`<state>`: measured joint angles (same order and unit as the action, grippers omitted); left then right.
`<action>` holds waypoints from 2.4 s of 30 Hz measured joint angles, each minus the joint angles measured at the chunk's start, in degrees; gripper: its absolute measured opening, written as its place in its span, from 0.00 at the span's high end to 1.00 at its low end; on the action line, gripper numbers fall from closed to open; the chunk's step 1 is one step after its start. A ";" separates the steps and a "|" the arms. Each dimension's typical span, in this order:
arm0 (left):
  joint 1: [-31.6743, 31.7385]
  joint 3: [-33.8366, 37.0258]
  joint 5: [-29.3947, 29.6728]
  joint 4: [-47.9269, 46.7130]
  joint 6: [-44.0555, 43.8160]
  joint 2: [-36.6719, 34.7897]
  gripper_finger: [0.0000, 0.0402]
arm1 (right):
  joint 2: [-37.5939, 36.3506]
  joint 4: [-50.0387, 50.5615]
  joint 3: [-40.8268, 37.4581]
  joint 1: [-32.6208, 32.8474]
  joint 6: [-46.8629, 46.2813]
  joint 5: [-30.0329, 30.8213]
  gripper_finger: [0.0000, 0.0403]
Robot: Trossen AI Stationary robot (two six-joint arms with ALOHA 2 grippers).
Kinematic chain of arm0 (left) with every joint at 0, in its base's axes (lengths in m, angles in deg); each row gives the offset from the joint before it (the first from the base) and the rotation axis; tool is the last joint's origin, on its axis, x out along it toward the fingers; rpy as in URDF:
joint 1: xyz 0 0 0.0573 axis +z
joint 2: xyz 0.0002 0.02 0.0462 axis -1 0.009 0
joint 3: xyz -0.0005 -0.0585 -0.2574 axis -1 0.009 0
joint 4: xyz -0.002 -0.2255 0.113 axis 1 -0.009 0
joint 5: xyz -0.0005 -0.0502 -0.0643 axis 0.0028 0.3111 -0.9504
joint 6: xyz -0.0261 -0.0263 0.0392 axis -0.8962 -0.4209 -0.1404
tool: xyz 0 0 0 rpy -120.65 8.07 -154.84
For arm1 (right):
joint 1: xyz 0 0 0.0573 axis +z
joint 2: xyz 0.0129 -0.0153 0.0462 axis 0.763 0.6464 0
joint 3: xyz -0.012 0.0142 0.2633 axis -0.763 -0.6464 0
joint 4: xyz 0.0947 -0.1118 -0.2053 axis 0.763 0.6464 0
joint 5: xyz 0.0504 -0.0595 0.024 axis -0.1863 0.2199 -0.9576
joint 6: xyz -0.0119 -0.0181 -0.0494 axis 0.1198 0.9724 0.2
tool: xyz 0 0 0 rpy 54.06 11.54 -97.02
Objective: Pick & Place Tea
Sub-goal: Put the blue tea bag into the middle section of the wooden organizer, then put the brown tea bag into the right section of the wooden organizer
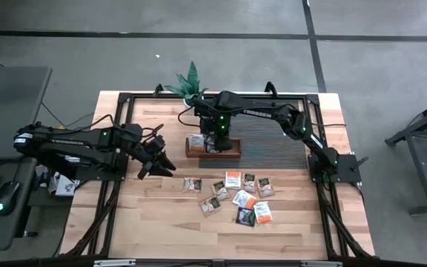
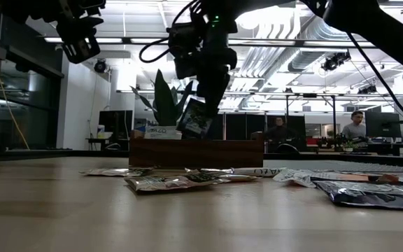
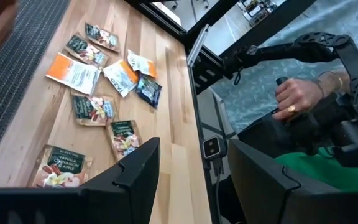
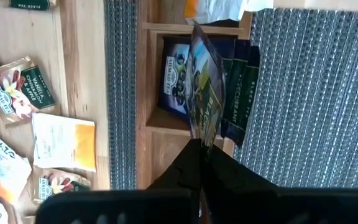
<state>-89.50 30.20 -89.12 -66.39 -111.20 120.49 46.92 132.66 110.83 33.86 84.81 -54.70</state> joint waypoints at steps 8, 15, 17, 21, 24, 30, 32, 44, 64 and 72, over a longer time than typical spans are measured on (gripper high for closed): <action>0.00 0.00 0.56 -0.01 -0.67 0.00 0.54 | 0.00 0.07 0.00 0.63 0.18 0.17 1.00; 0.00 0.00 2.37 0.93 -1.32 0.00 0.54 | 0.00 0.24 0.00 1.21 0.87 1.79 1.00; 0.00 0.00 2.64 0.82 -1.78 0.00 0.54 | 0.00 0.55 0.00 1.32 0.87 1.70 1.00; 0.00 0.00 2.91 0.81 -2.19 0.00 0.54 | 0.00 1.46 0.00 1.47 1.01 1.70 1.00; 0.00 0.00 3.88 0.81 -2.42 0.00 0.54 | 0.00 1.59 0.00 1.45 1.01 1.69 1.00; 0.00 0.00 4.90 0.79 -2.91 0.02 0.54 | 0.00 1.56 0.00 1.54 0.53 1.68 1.00; 0.00 0.00 4.91 0.78 -3.49 0.02 0.54 | 0.00 1.57 0.00 1.58 0.50 1.66 1.00; 0.00 0.00 4.88 0.74 -3.92 0.02 0.54 | 0.00 1.65 0.00 1.56 0.39 2.19 0.89; -0.04 0.00 9.41 -12.92 -5.87 0.11 0.54 | -4.06 1.23 -0.02 4.39 -11.42 1.78 0.90; -1.59 1.10 9.25 -12.33 -2.95 7.18 0.54 | -4.22 -4.11 -0.02 10.60 -14.21 2.58 0.99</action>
<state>-91.08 31.30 -79.87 -78.72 -114.15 127.67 42.70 128.55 110.80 44.46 70.60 -52.12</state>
